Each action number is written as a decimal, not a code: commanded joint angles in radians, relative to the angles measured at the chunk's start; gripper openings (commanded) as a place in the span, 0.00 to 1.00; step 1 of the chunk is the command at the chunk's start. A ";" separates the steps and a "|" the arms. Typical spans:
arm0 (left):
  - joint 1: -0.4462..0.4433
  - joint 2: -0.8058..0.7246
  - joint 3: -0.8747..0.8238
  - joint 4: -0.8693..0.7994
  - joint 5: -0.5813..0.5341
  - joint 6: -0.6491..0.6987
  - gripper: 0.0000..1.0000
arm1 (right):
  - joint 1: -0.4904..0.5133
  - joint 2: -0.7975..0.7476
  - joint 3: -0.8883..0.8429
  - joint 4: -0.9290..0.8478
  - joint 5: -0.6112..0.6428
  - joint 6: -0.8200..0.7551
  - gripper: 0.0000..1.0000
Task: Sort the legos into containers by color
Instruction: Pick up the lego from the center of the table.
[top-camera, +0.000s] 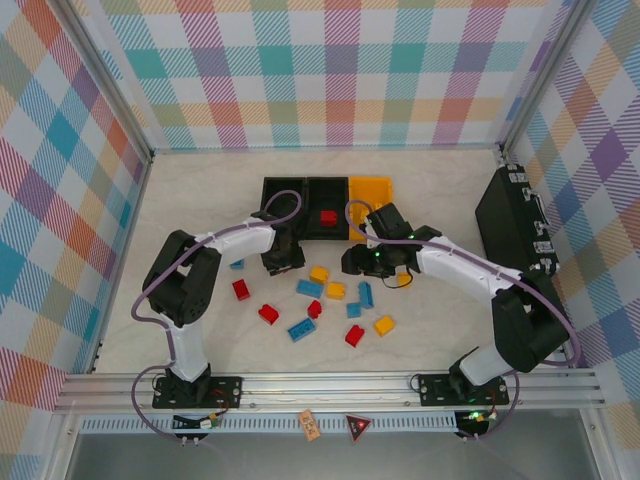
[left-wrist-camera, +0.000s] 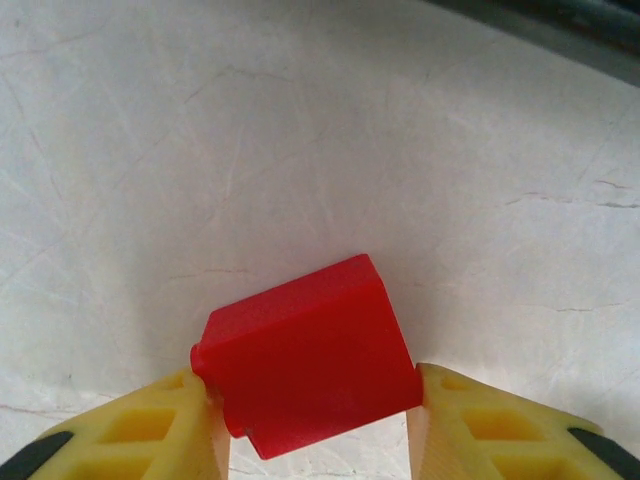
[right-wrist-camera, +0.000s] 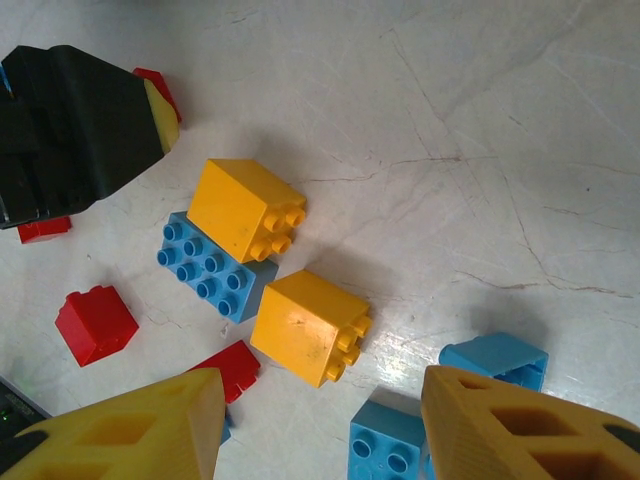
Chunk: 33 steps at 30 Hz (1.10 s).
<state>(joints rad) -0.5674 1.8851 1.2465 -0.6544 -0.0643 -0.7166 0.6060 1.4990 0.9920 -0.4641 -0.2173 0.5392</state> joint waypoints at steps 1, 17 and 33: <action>-0.005 0.001 0.023 -0.028 -0.006 0.031 0.38 | 0.010 -0.022 -0.019 0.004 -0.001 0.006 0.55; -0.011 -0.103 0.084 -0.116 -0.013 0.094 0.38 | 0.010 -0.032 -0.018 0.026 0.007 0.008 0.55; -0.023 0.013 0.403 -0.183 0.034 0.160 0.38 | -0.015 -0.067 -0.001 0.034 0.084 0.020 0.56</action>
<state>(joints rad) -0.5823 1.8500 1.5917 -0.7914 -0.0517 -0.5869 0.6044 1.4624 0.9760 -0.4419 -0.1627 0.5434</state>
